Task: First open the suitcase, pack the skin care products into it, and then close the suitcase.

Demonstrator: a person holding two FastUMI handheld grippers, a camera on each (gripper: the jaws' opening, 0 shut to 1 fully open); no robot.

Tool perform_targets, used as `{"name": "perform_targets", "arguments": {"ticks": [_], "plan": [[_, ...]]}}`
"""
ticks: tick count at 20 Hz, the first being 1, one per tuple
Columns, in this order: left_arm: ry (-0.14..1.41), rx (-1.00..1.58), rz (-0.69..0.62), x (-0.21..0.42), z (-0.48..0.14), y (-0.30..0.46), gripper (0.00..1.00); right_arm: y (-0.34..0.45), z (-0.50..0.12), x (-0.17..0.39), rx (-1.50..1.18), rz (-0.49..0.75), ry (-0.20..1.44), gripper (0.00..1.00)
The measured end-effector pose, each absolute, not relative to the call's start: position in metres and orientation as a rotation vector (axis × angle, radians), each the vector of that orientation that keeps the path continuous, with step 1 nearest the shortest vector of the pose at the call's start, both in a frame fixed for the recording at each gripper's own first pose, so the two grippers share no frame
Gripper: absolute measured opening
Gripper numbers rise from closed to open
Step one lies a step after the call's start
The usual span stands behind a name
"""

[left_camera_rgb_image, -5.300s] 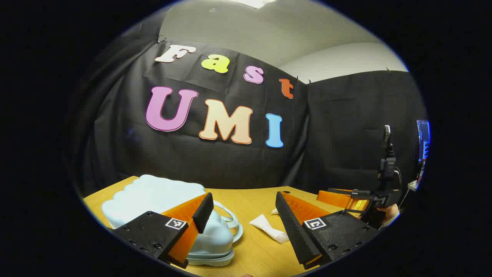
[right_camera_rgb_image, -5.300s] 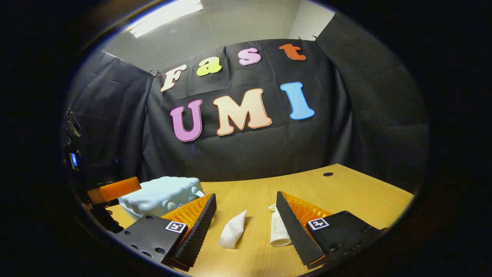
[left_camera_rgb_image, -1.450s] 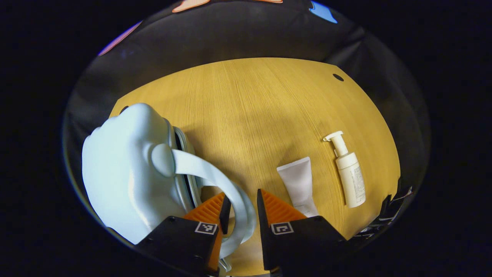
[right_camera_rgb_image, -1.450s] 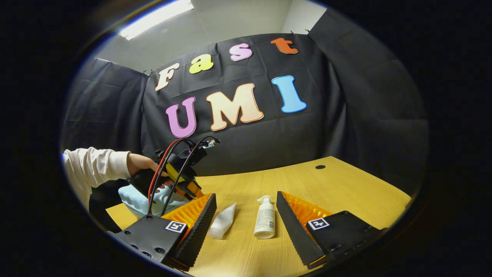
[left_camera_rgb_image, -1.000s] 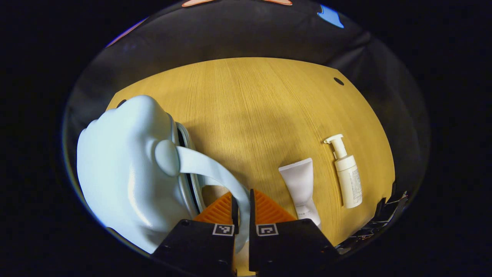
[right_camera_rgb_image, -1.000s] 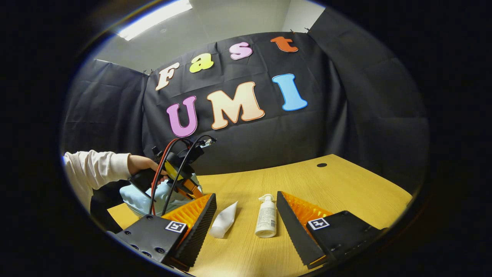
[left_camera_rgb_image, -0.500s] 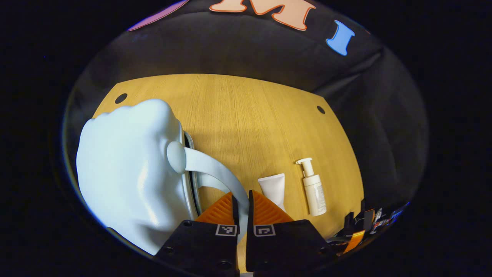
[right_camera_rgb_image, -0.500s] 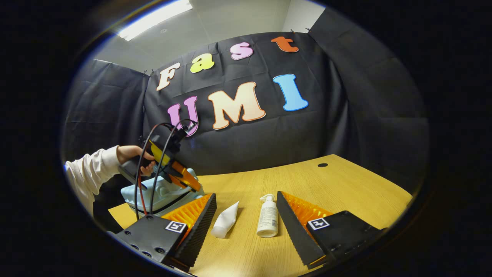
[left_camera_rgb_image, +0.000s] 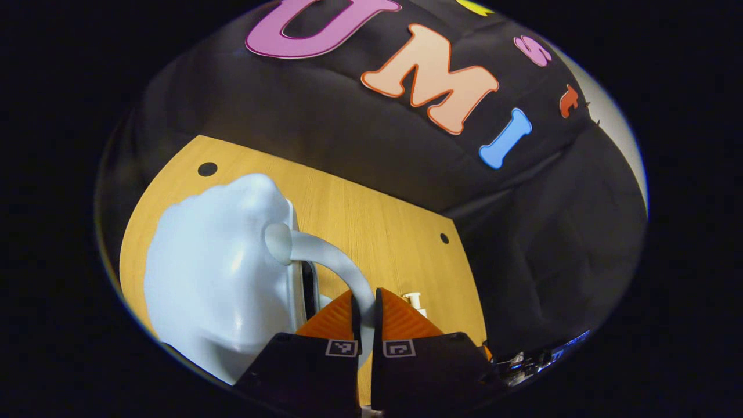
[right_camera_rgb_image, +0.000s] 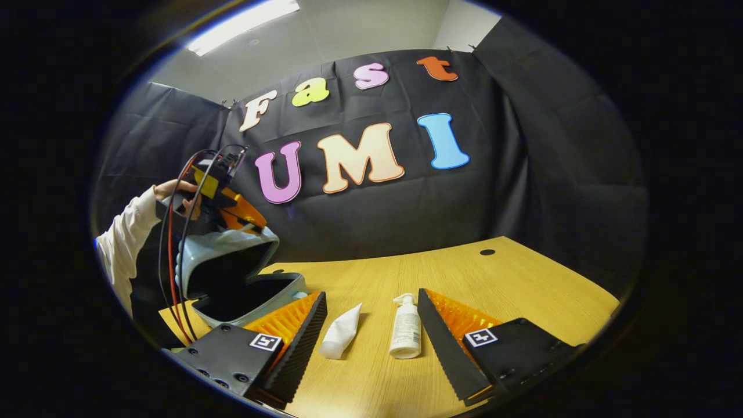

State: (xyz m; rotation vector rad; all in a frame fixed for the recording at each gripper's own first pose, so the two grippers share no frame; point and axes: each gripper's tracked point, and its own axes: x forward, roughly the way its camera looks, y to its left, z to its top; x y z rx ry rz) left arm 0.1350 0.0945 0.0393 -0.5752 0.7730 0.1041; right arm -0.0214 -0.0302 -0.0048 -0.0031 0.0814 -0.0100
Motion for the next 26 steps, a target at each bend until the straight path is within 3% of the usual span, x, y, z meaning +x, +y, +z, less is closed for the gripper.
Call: {"name": "perform_targets", "arguments": {"ticks": [12, 18, 26], "plan": [[0.534, -0.575, 0.171, 0.036, 0.127, 0.251, 0.01, -0.010, -0.026, -0.008, -0.075, -0.025, 0.128, 0.98], [0.479, -0.522, 0.314, -0.029, 0.115, 0.363, 0.01, 0.005, -0.027, 0.000, -0.064, -0.049, 0.133, 0.98], [0.370, -0.740, 0.270, -0.090, 0.048, 0.454, 0.01, 0.025, -0.008, -0.002, -0.046, -0.112, 0.081, 0.98]]}}
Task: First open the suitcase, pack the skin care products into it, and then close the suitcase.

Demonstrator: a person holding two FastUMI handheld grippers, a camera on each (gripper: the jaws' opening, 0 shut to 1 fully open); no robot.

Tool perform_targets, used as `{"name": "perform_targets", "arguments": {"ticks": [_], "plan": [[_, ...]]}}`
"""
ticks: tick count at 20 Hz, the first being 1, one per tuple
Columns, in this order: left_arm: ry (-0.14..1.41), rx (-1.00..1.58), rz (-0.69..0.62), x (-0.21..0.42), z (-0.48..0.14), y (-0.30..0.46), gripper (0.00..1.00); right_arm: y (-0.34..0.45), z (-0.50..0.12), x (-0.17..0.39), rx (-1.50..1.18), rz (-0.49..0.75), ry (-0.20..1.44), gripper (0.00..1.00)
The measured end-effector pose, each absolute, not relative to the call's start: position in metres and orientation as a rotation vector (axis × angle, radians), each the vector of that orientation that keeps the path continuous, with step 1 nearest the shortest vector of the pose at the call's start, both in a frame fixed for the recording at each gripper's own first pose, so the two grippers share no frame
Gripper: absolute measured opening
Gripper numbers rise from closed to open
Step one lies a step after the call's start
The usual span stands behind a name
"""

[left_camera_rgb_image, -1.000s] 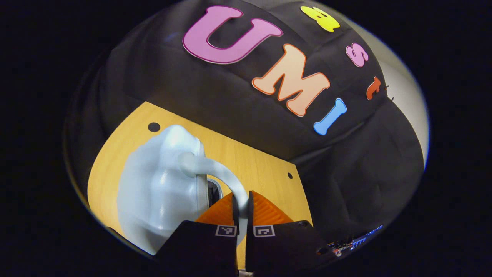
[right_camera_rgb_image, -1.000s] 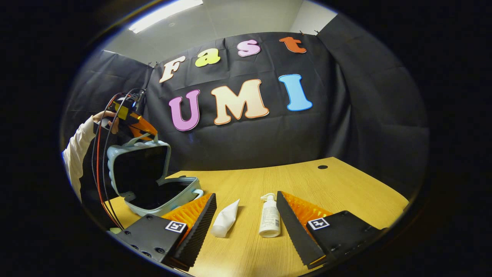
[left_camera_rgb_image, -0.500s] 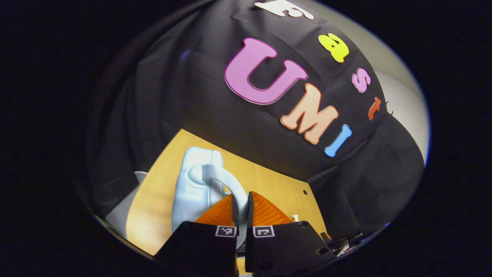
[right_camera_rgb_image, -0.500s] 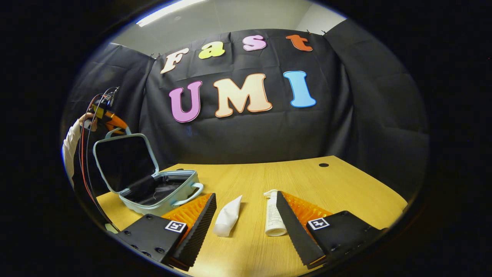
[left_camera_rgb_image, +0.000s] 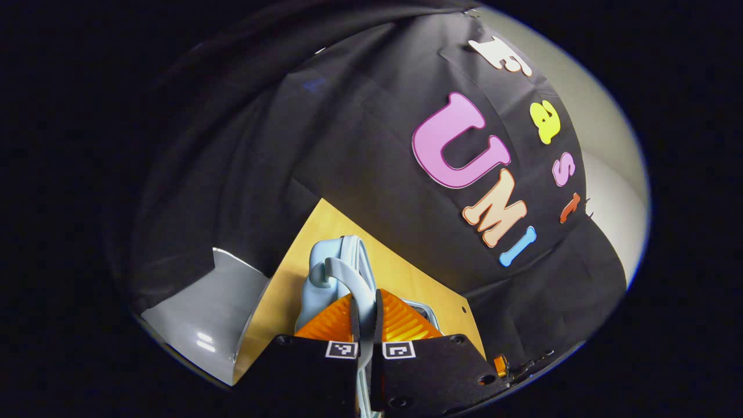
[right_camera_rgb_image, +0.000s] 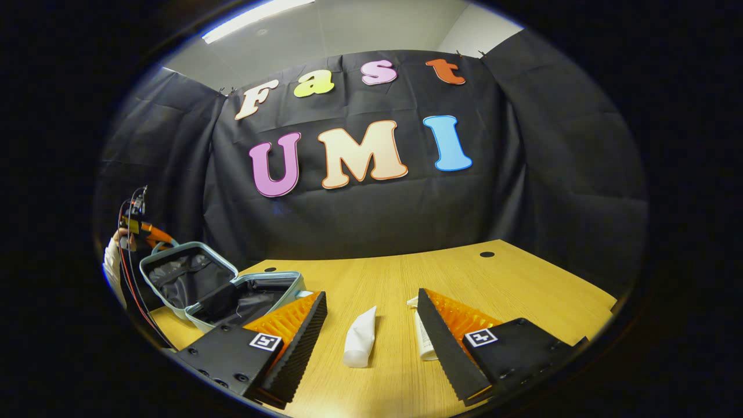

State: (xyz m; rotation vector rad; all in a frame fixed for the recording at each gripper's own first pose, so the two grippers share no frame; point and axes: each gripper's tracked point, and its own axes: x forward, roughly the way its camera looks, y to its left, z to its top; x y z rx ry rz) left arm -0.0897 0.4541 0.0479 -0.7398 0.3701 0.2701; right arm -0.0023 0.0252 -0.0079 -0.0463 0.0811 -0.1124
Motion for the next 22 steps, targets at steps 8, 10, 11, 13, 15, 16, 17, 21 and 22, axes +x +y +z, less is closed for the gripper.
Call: {"name": "perform_targets", "arguments": {"ticks": [8, 10, 11, 13, 15, 16, 17, 21, 22], "plan": [[0.379, -0.893, 0.204, -0.101, -0.037, 0.496, 0.01, 0.041, -0.021, -0.014, -0.095, -0.198, 0.104, 0.99], [0.393, -0.919, 0.197, -0.096, -0.055, 0.504, 0.01, 0.048, -0.025, -0.012, -0.109, -0.197, 0.111, 0.98], [0.372, -0.929, 0.189, -0.094, -0.056, 0.507, 0.01, 0.051, -0.027, -0.011, -0.114, -0.192, 0.117, 0.98], [0.367, -0.931, 0.179, -0.107, -0.061, 0.512, 0.01, 0.056, -0.033, -0.010, -0.128, -0.186, 0.133, 0.98], [0.395, -0.876, 0.231, -0.111, -0.072, 0.522, 0.01, 0.057, -0.035, -0.008, -0.138, -0.181, 0.138, 0.98], [0.400, -0.842, 0.246, -0.111, -0.072, 0.524, 0.02, 0.057, -0.037, -0.007, -0.137, -0.174, 0.142, 0.98], [0.398, -0.805, 0.275, -0.112, -0.071, 0.530, 0.04, 0.057, -0.039, -0.005, -0.137, -0.168, 0.147, 0.98], [0.347, -0.642, 0.426, -0.127, -0.038, 0.552, 0.49, 0.044, -0.047, -0.006, -0.150, -0.164, 0.180, 0.96], [0.354, -0.599, 0.475, -0.135, -0.030, 0.555, 0.65, 0.041, -0.047, -0.008, -0.152, -0.161, 0.180, 0.99]]}}
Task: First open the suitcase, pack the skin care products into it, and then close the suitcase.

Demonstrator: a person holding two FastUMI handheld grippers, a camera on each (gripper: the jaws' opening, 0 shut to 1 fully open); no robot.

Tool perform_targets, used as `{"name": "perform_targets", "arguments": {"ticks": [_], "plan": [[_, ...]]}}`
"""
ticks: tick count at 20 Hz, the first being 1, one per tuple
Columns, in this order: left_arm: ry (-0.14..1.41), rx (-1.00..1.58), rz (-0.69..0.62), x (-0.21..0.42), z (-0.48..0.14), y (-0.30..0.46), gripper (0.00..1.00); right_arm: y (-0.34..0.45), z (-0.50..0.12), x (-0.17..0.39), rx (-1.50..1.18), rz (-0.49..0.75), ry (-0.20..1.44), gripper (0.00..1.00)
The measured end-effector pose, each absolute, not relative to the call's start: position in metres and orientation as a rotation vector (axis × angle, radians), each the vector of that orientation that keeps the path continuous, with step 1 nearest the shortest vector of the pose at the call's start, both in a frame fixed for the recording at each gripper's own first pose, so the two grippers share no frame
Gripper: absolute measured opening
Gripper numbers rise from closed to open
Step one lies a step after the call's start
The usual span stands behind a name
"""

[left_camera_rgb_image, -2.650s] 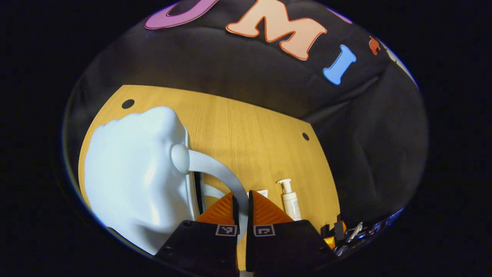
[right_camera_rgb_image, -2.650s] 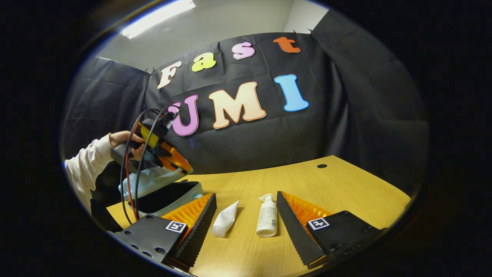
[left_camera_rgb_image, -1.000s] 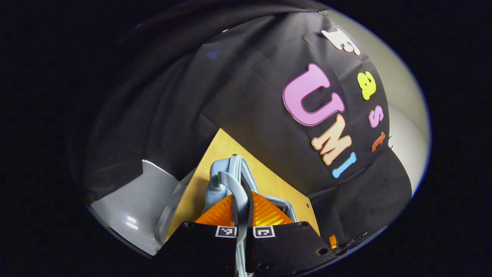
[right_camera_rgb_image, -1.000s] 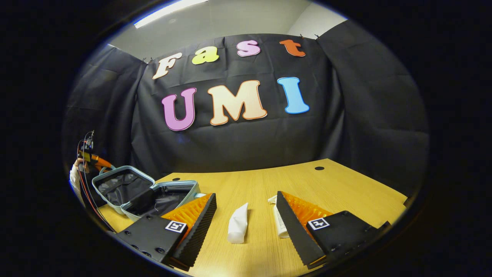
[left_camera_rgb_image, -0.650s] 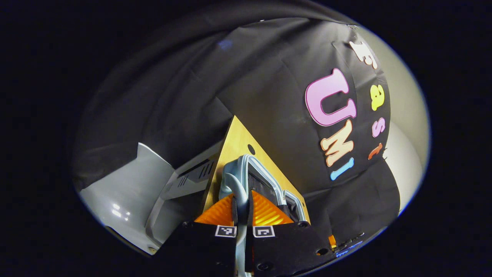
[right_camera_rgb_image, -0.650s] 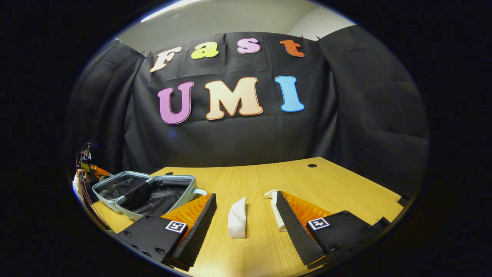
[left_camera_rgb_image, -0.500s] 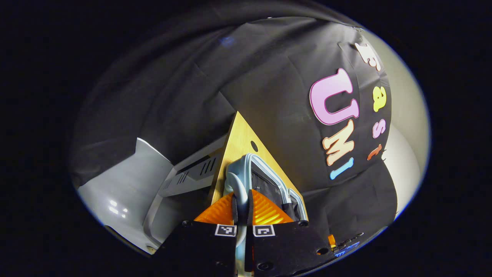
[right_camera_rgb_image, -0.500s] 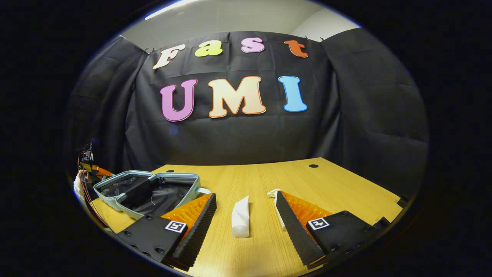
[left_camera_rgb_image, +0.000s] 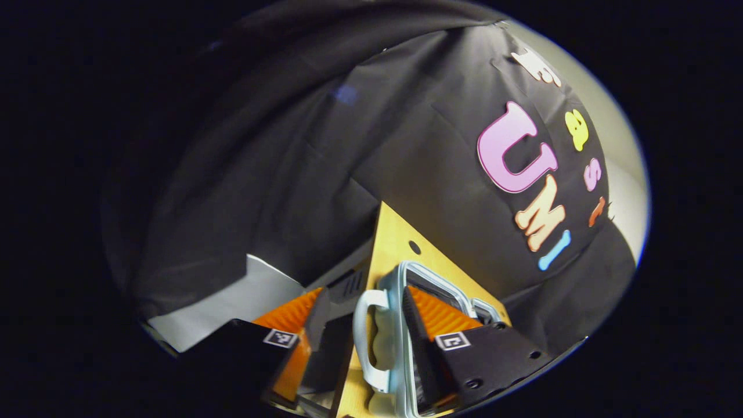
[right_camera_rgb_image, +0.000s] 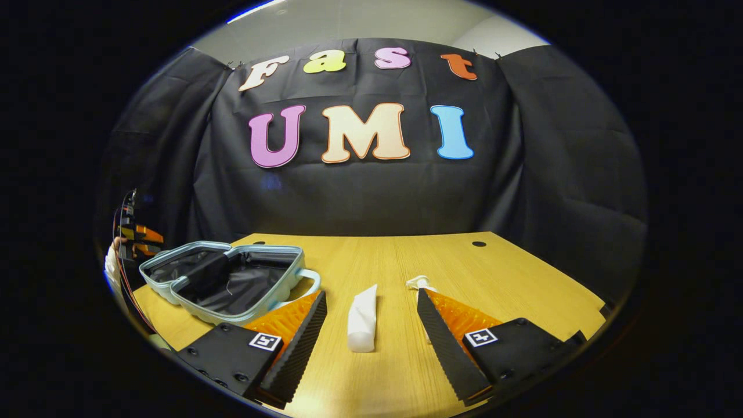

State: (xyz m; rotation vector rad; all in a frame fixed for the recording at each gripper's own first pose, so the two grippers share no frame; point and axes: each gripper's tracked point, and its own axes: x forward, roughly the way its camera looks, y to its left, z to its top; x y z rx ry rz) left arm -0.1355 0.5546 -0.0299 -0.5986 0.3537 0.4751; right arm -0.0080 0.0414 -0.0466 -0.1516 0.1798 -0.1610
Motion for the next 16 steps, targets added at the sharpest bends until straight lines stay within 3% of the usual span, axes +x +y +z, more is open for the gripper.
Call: {"name": "perform_targets", "arguments": {"ticks": [1, 4, 5, 6, 11, 16], "plan": [[0.353, -0.558, 0.516, -0.141, -0.017, 0.554, 0.77, 0.039, -0.045, -0.009, -0.150, -0.156, 0.177, 0.99], [0.287, -0.385, 0.599, -0.145, 0.039, 0.539, 0.81, 0.028, -0.043, -0.011, -0.126, -0.140, 0.167, 0.98], [0.273, -0.341, 0.595, -0.140, 0.055, 0.525, 0.93, 0.024, -0.043, -0.011, -0.117, -0.133, 0.169, 0.98], [0.263, -0.314, 0.573, -0.133, 0.069, 0.502, 0.93, 0.020, -0.044, -0.012, -0.110, -0.127, 0.170, 0.98], [0.288, -0.296, 0.267, -0.052, 0.098, 0.324, 0.94, -0.015, -0.045, -0.011, -0.119, -0.127, 0.181, 0.99], [0.463, -0.248, -0.078, 0.018, 0.045, 0.131, 0.94, -0.042, -0.055, 0.002, -0.140, -0.120, 0.223, 0.99]]}}
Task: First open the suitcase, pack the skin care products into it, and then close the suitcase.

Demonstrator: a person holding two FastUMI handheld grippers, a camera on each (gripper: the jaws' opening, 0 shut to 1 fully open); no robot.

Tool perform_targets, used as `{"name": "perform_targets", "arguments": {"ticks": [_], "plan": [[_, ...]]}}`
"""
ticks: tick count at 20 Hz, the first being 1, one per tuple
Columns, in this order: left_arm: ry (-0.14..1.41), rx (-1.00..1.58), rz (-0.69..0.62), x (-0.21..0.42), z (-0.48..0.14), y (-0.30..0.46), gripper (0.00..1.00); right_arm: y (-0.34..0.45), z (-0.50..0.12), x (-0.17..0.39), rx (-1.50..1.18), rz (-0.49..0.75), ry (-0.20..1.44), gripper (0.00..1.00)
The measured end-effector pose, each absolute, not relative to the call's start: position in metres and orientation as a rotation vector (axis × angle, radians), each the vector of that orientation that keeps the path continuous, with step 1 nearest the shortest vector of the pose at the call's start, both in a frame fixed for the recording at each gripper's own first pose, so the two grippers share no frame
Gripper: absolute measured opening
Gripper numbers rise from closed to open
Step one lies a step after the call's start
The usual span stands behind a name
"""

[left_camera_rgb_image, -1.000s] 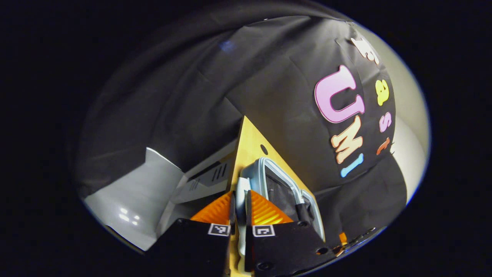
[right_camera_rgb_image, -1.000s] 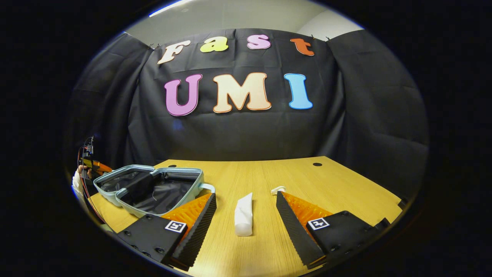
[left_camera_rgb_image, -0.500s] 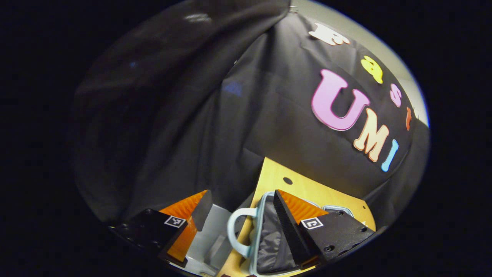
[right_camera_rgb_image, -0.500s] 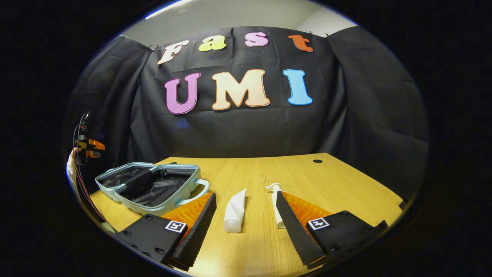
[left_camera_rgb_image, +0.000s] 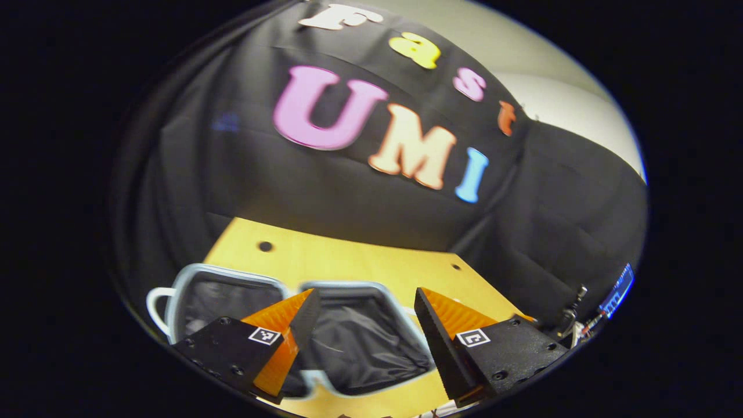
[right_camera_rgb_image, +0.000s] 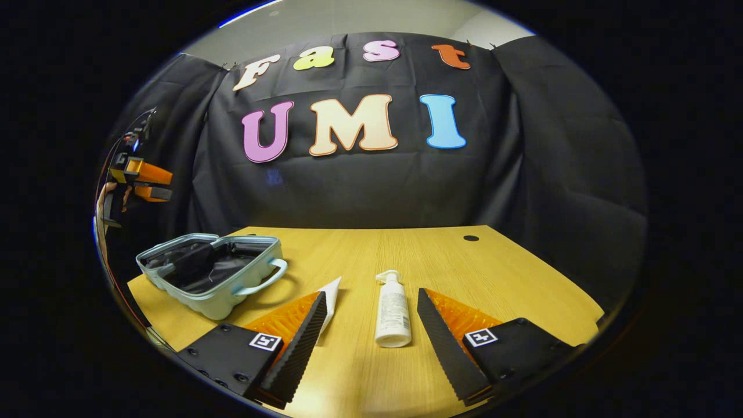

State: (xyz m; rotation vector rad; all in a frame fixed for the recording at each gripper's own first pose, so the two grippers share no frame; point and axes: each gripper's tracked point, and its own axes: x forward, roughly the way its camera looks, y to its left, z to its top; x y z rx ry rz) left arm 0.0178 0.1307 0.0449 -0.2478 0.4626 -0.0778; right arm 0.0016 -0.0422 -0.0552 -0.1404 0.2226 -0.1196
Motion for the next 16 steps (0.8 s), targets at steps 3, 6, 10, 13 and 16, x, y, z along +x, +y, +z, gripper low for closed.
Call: {"name": "perform_targets", "arguments": {"ticks": [3, 6, 10, 13, 16], "plan": [[0.594, -0.228, -0.211, 0.042, 0.000, 0.045, 0.94, -0.047, -0.056, 0.008, -0.142, -0.093, 0.229, 0.99], [0.733, -0.207, -0.272, 0.066, -0.054, -0.011, 0.94, -0.058, -0.061, 0.010, -0.150, -0.086, 0.254, 0.96], [0.938, -0.176, -0.229, 0.084, -0.128, -0.048, 0.95, -0.068, -0.067, 0.015, -0.164, -0.069, 0.284, 0.98], [1.052, -0.156, -0.190, 0.094, -0.160, -0.062, 0.95, -0.070, -0.076, 0.021, -0.182, -0.047, 0.309, 0.99], [1.118, -0.154, -0.143, 0.105, -0.175, -0.070, 0.97, -0.070, -0.083, 0.027, -0.194, -0.021, 0.344, 0.98]]}}
